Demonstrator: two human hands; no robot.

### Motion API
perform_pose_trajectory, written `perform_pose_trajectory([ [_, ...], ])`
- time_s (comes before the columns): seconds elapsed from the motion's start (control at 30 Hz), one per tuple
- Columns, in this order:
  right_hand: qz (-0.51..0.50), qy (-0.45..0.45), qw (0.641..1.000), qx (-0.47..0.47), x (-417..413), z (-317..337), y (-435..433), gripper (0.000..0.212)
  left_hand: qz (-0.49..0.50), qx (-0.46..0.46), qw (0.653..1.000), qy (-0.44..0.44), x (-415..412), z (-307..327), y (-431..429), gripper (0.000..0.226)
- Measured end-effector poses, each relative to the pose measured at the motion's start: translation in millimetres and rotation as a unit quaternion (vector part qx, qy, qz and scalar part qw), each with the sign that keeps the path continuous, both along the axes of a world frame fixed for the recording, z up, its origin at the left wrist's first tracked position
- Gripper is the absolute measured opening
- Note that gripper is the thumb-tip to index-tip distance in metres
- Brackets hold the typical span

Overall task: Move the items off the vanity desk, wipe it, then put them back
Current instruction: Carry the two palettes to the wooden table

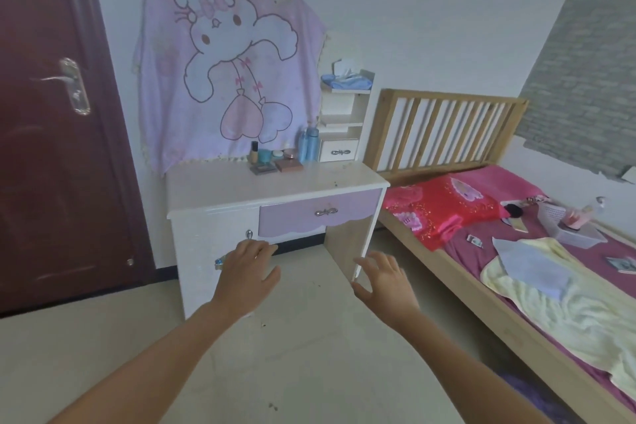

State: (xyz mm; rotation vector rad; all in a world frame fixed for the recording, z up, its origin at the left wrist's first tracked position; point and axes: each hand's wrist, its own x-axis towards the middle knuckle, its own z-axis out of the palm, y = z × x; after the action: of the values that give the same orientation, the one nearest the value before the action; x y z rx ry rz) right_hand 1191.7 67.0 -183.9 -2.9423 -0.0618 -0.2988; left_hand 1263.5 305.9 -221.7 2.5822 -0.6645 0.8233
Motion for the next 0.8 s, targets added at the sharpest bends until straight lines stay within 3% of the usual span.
perform_pose_trajectory([
  [0.1, 0.022, 0.003, 1.0, -0.005, 37, 6, -30, 0.047, 0.018, -0.028, 0.997, 0.069, 20, 9, -27, 0.051],
  [0.17, 0.058, -0.026, 0.998, -0.021, 61, 7, -42, 0.043, 0.046, -0.032, 0.996, 0.075, 32, 8, -38, 0.055],
  [0.27, 0.087, -0.002, 0.996, 0.0, 101, -3, -53, 0.04, 0.085, -0.031, 0.991, 0.094, 50, 7, -43, 0.054],
  [0.4, 0.141, 0.017, 0.99, 0.011, 152, -18, -49, 0.051, 0.142, -0.013, 0.984, 0.104, 85, -1, -33, 0.049],
  [0.57, 0.189, 0.018, 0.982, -0.022, 239, -21, -33, 0.049, 0.187, -0.028, 0.977, 0.096, 156, -9, -15, 0.048],
  [0.8, 0.175, -0.004, 0.985, -0.007, 358, -7, -37, 0.043, 0.182, -0.051, 0.976, 0.105, 274, -8, -19, 0.05],
])
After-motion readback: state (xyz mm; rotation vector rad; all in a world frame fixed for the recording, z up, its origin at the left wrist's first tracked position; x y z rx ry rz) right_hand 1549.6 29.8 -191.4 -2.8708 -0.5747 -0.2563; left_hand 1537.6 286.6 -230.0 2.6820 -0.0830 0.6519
